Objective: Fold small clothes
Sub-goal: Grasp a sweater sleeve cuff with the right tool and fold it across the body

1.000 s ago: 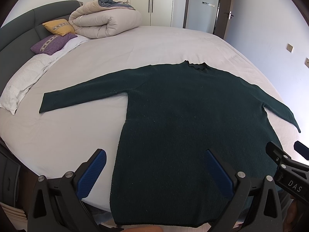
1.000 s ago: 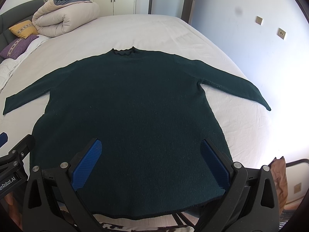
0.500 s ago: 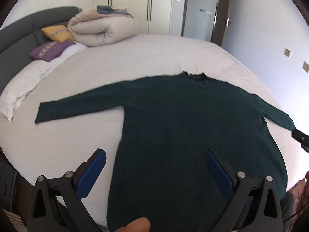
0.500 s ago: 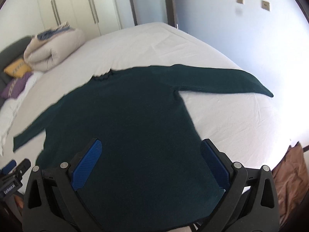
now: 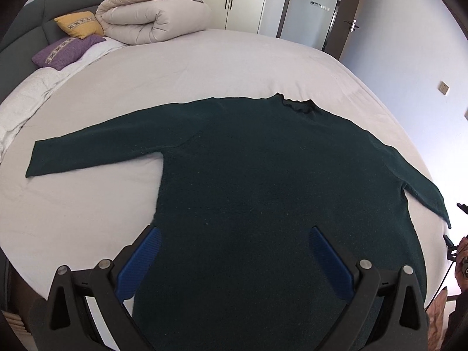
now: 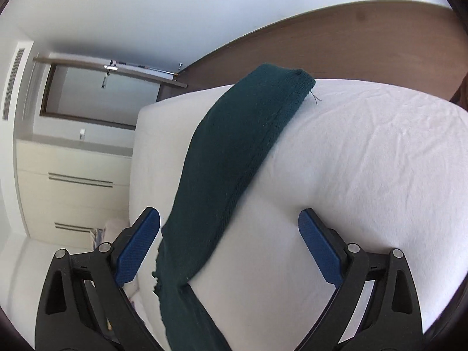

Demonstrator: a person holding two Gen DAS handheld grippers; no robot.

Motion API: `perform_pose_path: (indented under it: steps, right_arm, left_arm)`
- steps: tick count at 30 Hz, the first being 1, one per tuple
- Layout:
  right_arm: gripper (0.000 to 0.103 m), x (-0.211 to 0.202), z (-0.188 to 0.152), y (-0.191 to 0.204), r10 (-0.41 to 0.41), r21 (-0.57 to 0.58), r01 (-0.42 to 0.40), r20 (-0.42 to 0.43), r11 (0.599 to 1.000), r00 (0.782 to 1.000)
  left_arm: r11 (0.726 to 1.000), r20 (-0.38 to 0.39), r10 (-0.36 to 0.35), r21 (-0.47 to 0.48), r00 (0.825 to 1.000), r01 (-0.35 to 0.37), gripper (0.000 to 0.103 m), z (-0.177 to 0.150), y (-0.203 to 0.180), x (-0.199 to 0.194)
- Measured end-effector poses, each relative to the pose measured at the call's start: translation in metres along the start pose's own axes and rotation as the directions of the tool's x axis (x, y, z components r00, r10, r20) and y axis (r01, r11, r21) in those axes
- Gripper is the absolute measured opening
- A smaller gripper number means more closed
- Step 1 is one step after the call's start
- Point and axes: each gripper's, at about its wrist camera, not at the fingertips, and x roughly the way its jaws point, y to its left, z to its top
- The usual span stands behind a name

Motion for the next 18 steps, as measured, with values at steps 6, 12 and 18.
perform_pose_path:
  steps: [6, 12, 18]
  right_arm:
    - [0.090, 0.031, 0.031, 0.015, -0.015, 0.018, 0.015, 0.036, 1.000, 0.999]
    - [0.083, 0.039, 0.053, 0.011, 0.027, 0.149, -0.045, 0.116, 0.988, 0.993]
    - [0.054, 0.049, 0.061, 0.003, 0.035, 0.163, -0.057, 0.133, 0.985, 0.990]
  left_arm:
    - [0.993, 0.004, -0.117, -0.030, 0.993, 0.118, 0.103, 0.015, -0.010, 0.016]
    - [0.984, 0.011, -0.176, -0.021, 0.984, 0.176, 0.103, 0.026, -0.018, 0.028]
    - [0.975, -0.011, -0.221, -0.006, 0.975, 0.221, 0.099, 0.029, -0.021, 0.041]
